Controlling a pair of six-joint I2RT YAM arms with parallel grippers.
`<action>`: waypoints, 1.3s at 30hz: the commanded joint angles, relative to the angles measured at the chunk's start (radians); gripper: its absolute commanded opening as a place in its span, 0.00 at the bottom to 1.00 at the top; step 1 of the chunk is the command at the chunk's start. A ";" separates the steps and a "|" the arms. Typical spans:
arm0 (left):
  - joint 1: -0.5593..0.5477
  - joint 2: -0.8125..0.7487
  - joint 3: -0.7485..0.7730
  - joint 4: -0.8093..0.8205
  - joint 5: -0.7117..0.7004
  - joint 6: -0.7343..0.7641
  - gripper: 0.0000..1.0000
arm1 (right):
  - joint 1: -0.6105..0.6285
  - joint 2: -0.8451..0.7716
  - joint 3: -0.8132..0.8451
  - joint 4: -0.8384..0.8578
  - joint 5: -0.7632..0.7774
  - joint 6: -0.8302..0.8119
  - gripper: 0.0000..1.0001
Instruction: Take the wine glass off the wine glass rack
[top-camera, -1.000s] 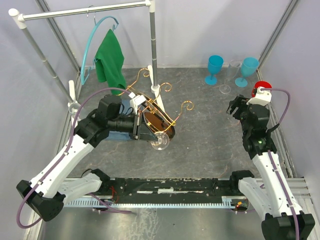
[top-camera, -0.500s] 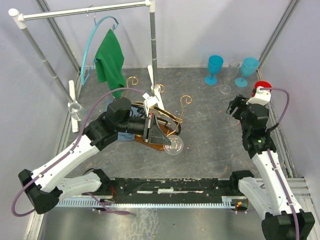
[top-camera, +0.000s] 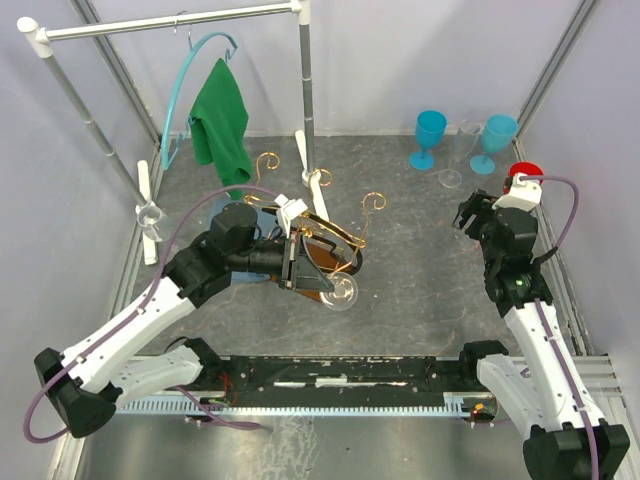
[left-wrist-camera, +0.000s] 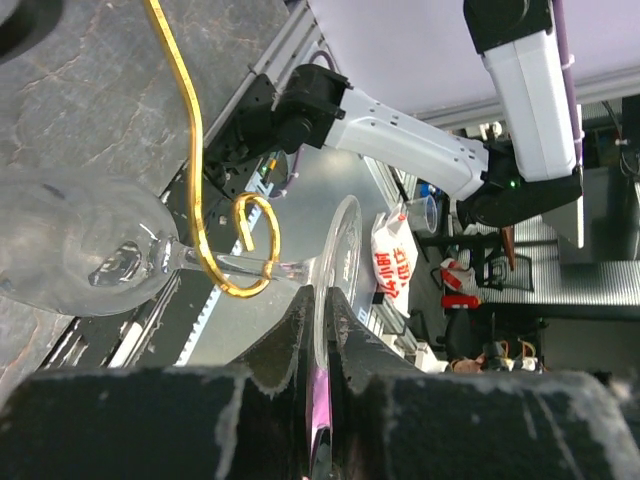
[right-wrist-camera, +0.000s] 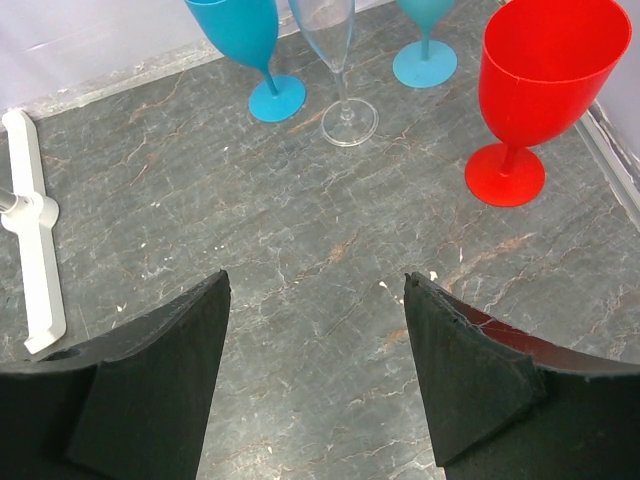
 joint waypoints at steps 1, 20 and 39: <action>0.059 -0.069 0.003 -0.032 0.054 -0.034 0.03 | 0.006 -0.018 0.006 0.020 0.020 -0.003 0.78; 0.111 0.060 0.075 0.142 0.129 -0.065 0.03 | 0.005 -0.011 0.013 0.011 -0.004 0.005 0.78; -0.094 0.002 0.146 0.553 0.212 -0.220 0.03 | 0.005 0.110 0.388 -0.491 -0.329 0.138 0.81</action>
